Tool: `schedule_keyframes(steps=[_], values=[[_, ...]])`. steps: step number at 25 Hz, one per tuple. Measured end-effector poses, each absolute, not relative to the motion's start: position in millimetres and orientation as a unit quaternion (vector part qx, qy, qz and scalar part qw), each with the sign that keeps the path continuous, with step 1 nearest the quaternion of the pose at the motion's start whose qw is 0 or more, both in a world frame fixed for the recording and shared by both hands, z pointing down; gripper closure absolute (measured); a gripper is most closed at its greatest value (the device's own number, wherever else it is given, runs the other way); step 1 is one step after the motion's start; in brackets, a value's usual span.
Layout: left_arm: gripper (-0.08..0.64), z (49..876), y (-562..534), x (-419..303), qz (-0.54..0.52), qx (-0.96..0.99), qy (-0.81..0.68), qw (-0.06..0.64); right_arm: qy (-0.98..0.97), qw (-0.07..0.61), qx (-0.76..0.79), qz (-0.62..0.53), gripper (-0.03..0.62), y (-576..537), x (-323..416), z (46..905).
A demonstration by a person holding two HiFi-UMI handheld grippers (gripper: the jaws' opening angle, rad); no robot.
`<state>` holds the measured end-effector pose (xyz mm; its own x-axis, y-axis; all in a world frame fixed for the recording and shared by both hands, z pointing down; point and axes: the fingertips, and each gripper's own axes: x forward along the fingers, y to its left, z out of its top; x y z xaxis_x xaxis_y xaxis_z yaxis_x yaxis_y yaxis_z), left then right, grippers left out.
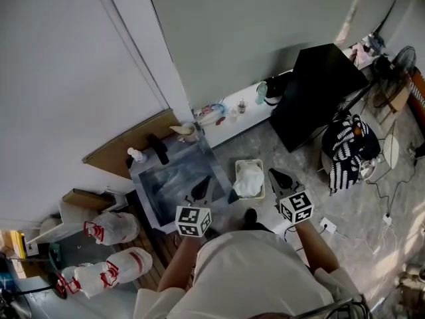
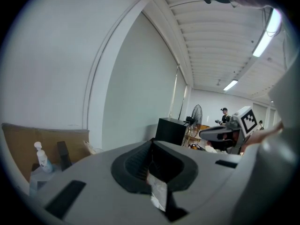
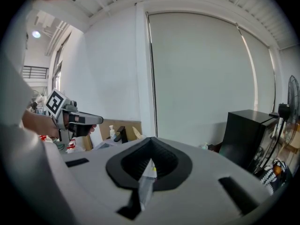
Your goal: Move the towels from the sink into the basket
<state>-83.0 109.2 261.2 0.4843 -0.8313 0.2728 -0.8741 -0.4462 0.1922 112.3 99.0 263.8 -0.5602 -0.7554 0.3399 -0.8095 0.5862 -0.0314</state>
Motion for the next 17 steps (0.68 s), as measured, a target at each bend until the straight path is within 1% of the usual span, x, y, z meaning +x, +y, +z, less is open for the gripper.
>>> schedule_keyframes(steps=[17], values=[[0.545, 262.8, 115.4, -79.2, 0.063, 0.842, -0.509, 0.166, -0.883, 0.143, 0.438, 0.094, 0.591, 104.4, 114.5, 261.9]])
